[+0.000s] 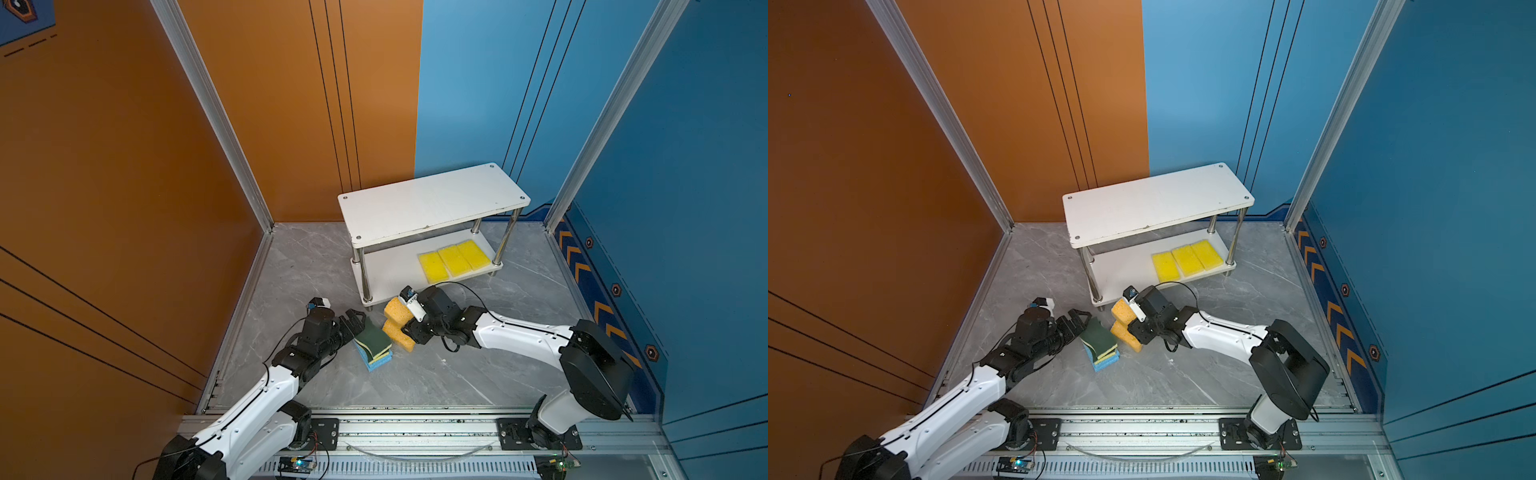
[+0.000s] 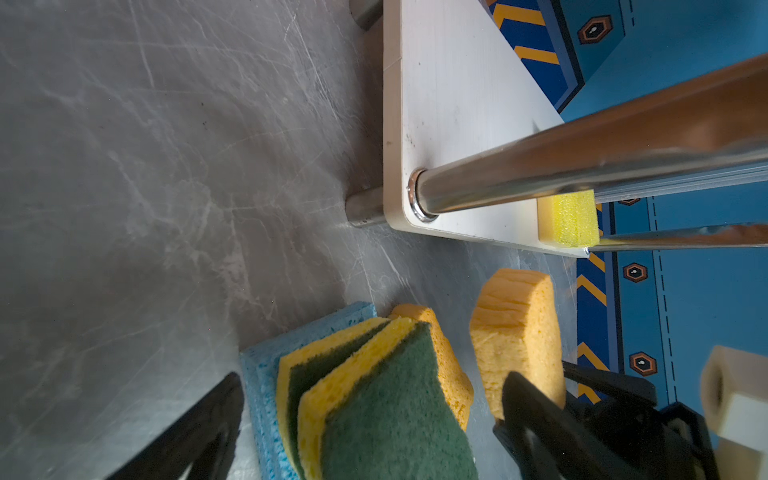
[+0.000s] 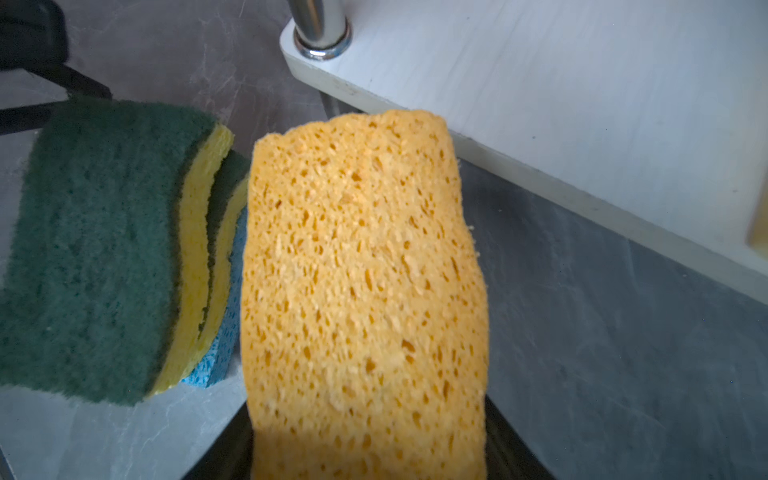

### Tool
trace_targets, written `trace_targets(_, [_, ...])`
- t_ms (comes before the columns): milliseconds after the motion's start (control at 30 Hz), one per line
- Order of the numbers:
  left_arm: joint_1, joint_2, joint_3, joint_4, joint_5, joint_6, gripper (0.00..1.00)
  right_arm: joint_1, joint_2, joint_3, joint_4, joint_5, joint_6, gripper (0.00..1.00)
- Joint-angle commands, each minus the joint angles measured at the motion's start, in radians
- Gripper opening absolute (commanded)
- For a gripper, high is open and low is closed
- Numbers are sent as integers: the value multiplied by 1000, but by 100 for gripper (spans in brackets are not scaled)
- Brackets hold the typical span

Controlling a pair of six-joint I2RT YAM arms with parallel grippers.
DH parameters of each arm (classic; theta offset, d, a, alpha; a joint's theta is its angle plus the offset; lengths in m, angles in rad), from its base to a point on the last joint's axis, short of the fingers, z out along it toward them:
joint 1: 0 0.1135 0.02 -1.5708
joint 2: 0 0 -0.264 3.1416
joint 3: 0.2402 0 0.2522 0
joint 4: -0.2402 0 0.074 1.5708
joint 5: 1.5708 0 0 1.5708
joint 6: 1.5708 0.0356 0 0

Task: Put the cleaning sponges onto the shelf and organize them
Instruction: 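Lift the orange sponge with the right gripper and carry it under the shelf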

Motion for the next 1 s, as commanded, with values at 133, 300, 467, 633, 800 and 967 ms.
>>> trace_targets(133, [4,0,10,6,18,0,98,-73,-43,64,-54,41,55,50])
trace_targets(300, [1,-4,8,6,18,0,98,-101,-19,123,-64,78,70,49])
trace_targets(467, [0,-18,-1,6,13,-3,98,-121,23,182,-62,120,88,49])
trace_targets(633, [0,-28,-9,3,11,-3,97,-135,75,236,-62,138,123,50])
trace_targets(800, [1,-38,-10,-1,10,-4,97,-135,110,258,-43,161,149,49])
trace_targets(967, [1,-38,-11,0,13,-3,97,-165,139,285,-33,189,176,49])
